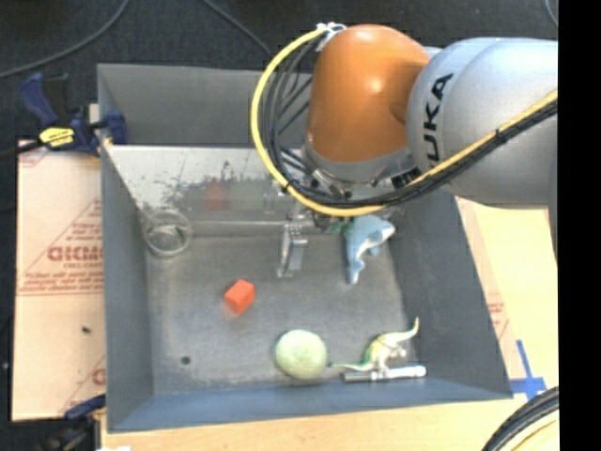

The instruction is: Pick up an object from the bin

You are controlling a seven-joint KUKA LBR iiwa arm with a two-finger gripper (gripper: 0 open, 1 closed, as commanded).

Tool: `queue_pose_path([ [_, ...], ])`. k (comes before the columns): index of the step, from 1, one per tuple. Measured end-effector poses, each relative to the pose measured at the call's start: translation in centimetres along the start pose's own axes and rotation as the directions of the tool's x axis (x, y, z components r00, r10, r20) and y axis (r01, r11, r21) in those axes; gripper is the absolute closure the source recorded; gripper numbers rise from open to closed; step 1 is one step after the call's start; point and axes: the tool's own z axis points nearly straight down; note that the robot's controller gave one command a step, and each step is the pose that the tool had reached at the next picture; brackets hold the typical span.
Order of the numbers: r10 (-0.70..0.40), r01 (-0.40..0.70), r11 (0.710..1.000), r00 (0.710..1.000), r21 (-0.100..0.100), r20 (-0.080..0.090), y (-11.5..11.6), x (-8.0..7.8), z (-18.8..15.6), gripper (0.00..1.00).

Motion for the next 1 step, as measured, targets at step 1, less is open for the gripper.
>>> queue_pose_path([
  [1, 0.036, -0.036, 0.999, 0.999, 0.001, -0.006, -2.75, 2.92, 12.28, 0.0],
])
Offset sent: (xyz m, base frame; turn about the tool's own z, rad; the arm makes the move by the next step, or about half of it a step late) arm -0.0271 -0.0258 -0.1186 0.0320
